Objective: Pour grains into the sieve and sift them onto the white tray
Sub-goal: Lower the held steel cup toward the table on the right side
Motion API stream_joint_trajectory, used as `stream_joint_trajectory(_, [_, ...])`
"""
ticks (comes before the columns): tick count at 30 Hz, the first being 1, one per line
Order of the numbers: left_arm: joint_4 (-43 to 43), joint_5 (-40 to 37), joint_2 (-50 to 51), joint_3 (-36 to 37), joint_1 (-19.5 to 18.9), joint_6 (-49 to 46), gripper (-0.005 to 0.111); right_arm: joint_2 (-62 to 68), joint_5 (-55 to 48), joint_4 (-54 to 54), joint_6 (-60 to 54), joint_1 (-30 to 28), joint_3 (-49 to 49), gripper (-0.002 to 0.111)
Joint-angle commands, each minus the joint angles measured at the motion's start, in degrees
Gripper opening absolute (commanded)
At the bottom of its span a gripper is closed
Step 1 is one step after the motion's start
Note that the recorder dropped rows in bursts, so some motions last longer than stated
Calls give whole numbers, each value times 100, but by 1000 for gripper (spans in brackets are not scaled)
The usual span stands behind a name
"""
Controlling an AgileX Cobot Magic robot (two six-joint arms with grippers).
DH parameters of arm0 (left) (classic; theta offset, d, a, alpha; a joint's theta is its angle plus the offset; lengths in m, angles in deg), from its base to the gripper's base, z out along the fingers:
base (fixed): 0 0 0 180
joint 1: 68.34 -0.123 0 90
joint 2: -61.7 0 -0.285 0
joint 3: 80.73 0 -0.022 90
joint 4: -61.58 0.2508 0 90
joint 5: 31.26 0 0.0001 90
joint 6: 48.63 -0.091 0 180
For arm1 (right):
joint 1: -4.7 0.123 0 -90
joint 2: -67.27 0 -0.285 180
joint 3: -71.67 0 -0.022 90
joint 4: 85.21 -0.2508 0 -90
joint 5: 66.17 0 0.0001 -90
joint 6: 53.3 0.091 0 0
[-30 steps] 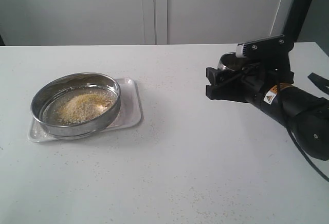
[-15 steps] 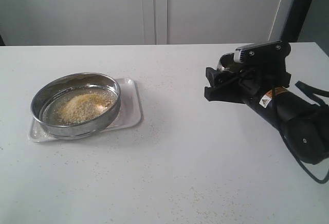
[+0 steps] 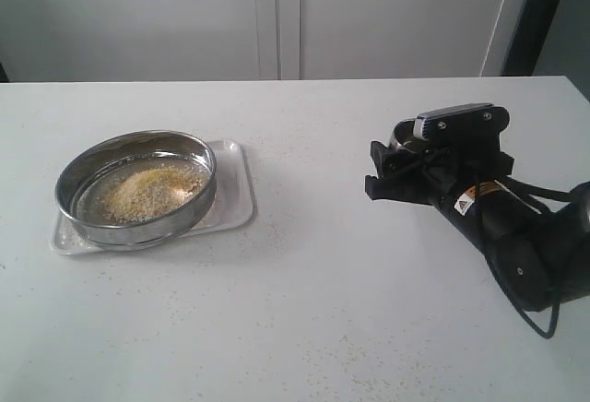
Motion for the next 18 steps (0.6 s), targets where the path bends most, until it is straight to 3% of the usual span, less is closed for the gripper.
stream_joint_trajectory(1, [-40,6,-20,26,-9,2,0,212,395,-278,-116,-30,-31,0])
stream_joint_trajectory(18, [-40,6,-20,26,-9,2,0,986,1095,-535,-116,-318,-21,0])
